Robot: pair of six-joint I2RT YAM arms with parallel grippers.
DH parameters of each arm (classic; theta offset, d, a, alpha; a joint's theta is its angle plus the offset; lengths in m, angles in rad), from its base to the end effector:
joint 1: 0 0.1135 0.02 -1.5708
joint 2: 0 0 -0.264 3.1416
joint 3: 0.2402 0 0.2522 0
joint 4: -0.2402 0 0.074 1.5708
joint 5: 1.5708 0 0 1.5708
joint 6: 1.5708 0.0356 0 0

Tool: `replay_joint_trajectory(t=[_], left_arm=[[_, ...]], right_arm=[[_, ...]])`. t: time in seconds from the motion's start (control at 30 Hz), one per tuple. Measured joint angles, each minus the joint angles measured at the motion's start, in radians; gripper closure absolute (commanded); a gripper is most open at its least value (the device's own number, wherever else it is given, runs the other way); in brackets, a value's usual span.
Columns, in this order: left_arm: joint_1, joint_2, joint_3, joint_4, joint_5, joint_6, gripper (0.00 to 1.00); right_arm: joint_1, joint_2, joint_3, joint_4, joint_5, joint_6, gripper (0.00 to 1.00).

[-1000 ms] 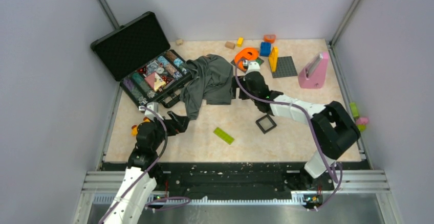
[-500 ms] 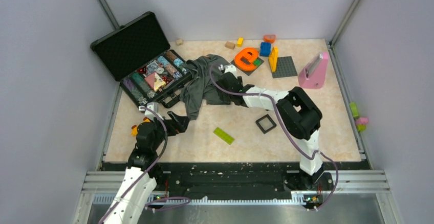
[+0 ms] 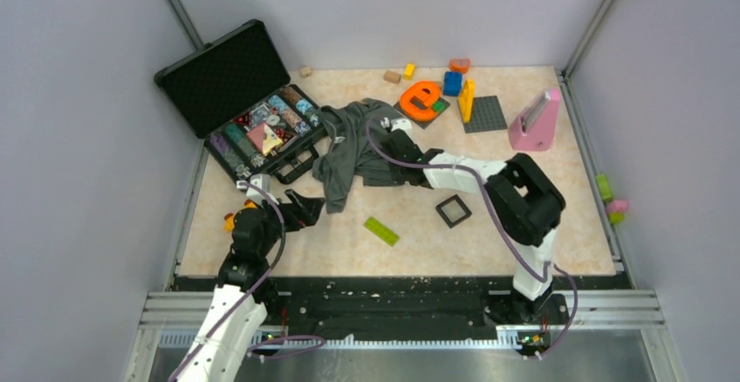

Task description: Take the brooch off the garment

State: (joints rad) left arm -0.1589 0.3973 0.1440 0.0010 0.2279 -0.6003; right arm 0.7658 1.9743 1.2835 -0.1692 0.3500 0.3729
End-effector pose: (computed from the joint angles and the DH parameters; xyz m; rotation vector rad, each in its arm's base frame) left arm 0.1310 -0.0291 0.1852 -0.2480 1.8642 -0.7370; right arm 0.3118 0.2828 0.1650 -0.3089 2.3460 0.1208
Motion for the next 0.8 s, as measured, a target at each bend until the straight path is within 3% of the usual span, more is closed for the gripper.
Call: replay_joint_trajectory(t=[0.33, 0.5, 0.67, 0.8], left_arm=[[0.0, 0.023, 0.0, 0.021, 0.008, 0.0, 0.07], [0.0, 0.06, -0.005, 0.084, 0.037, -0.013, 0.06], [0.0, 0.255, 0.023, 0.158, 0.066, -0.072, 0.11], [-0.003, 0.496, 0.157, 0.133, 0.089, -0.101, 0.13]], right_arm=[[0.0, -0.481, -0.277, -0.049, 0.059, 0.025, 1.0], [0.0, -0.586, -0.369, -0.078, 0.059, 0.026, 1.0], [0.0, -0.597, -0.402, -0.101, 0.049, 0.022, 1.0], [0.0, -0.608, -0.426, -0.099, 0.039, 0.02, 1.0]])
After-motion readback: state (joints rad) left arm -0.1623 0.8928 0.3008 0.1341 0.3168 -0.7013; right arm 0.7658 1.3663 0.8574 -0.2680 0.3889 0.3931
